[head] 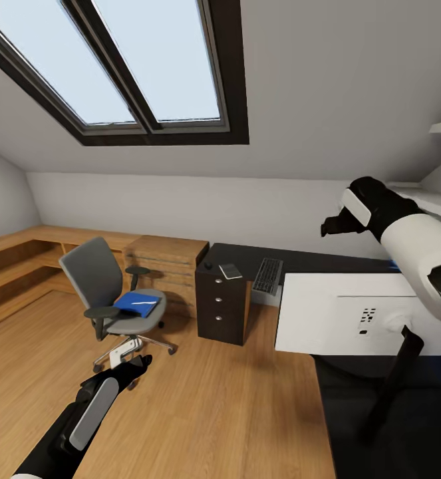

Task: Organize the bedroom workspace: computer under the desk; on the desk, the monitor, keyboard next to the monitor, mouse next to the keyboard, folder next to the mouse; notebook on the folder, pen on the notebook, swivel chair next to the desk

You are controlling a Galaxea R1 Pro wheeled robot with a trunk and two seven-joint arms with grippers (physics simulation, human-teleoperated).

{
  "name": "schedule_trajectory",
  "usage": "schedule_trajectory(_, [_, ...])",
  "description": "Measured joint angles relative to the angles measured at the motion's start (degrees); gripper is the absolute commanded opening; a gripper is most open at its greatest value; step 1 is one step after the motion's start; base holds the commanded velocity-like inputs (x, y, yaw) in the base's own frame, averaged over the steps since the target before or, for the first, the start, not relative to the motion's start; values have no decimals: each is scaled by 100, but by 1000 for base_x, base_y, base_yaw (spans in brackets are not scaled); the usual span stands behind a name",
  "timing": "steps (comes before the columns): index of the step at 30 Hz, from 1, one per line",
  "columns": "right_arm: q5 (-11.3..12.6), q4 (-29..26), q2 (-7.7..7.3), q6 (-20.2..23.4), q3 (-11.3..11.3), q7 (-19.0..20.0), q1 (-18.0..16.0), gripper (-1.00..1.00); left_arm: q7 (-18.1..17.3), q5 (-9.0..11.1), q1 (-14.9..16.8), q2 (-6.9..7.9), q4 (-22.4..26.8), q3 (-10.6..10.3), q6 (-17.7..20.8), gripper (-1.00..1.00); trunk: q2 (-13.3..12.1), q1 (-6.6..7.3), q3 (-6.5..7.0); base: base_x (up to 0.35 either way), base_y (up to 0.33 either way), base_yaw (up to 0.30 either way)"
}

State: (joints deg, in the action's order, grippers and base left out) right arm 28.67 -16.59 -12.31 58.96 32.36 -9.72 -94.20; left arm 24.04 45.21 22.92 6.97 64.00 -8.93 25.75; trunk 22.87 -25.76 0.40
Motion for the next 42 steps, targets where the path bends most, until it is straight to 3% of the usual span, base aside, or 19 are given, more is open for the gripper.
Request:
schedule_trajectory(8, [-17, -18, 52, -6, -6, 0, 126, 100, 13, 2, 0, 0, 0, -2, 0, 100, 0, 0, 0, 0, 0, 0])
schedule_trajectory(19, [-25, -138, 87, -253, -19, 3, 639, 100, 12, 6, 0, 0, -3, -2, 0, 100, 0, 0, 0, 0, 0, 0])
schedule_trajectory(27, [383, -591, 96, -399, -48, -9, 684, 100, 16, -1, 1, 13, -9, 27, 0, 100, 0, 0, 0, 0, 0, 0])
schedule_trajectory(31, [519, -634, 259, -419, -55, -7, 689, 100, 43, -3, 0, 9, -17, 18, 0, 100, 0, 0, 0, 0, 0, 0])
schedule_trajectory(33, [562, -632, 329, -485, -64, 2, 792, 100, 44, -2, 1, 9, -5, 13, 0, 100, 0, 0, 0, 0, 0, 0])
schedule_trajectory(42, [921, -286, 331, -864, -70, 7, 1112, 100, 36, -2, 0, 0, -2, 5, 0, 100, 0, 1, 0, 29, 0, 0])
